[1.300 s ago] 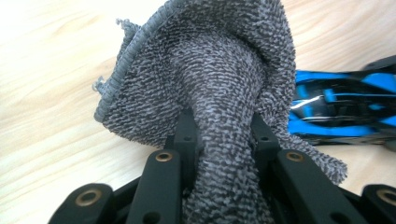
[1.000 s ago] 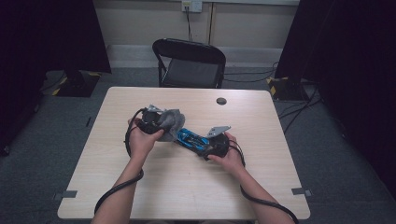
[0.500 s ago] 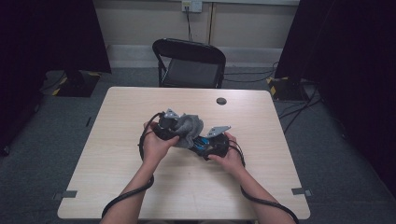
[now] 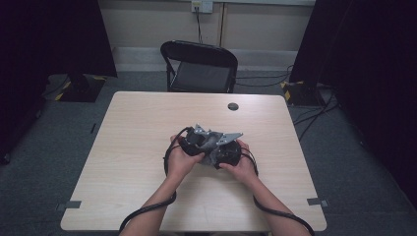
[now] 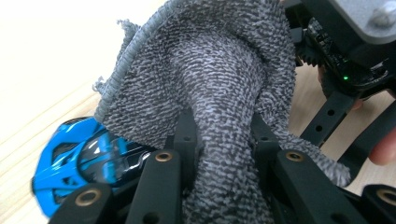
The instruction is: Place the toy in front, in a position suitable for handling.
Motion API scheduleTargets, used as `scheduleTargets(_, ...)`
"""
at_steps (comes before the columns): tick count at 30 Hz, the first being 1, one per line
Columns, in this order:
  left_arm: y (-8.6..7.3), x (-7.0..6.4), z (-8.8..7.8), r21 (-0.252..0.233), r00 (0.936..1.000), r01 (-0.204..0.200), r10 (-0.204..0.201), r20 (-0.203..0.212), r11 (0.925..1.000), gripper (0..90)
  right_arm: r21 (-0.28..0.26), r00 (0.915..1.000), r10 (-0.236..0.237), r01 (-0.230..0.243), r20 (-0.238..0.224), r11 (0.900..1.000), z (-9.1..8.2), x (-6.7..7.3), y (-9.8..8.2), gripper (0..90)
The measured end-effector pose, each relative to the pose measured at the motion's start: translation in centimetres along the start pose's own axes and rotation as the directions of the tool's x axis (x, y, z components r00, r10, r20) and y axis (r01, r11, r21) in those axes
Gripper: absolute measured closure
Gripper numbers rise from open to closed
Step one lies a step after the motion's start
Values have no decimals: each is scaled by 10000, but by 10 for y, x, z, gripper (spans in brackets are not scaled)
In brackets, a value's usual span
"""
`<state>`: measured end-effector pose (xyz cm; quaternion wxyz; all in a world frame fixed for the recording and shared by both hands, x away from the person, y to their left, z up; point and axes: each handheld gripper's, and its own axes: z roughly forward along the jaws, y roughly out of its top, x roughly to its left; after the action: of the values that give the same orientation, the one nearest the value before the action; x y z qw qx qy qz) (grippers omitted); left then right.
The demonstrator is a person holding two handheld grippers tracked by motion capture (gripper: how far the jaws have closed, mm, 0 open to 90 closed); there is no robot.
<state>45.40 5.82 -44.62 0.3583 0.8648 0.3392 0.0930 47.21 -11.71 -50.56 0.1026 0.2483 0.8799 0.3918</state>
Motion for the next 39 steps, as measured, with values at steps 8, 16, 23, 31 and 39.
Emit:
scheduleTargets(8,-1,-1,6,182,9999,-95,97,-120,9998,712,-3,10000,-10,10,0,10000,0,0,0,243)
scheduleTargets(16,-1,-3,7,278,9996,-193,200,-223,9994,712,-4,10000,-14,14,6,10000,0,0,0,243)
scheduleTargets(23,0,0,6,342,9996,-212,219,-199,9992,712,-1,10000,-6,6,-2,10000,0,0,0,243)
scheduleTargets(31,1,4,5,376,9993,-191,203,-320,9991,712,-4,10000,-10,10,-3,10000,0,0,0,243)
scheduleTargets(39,-1,8,2,315,9990,-54,67,-433,9995,712,13,10000,-7,7,-10,10000,0,0,0,243)
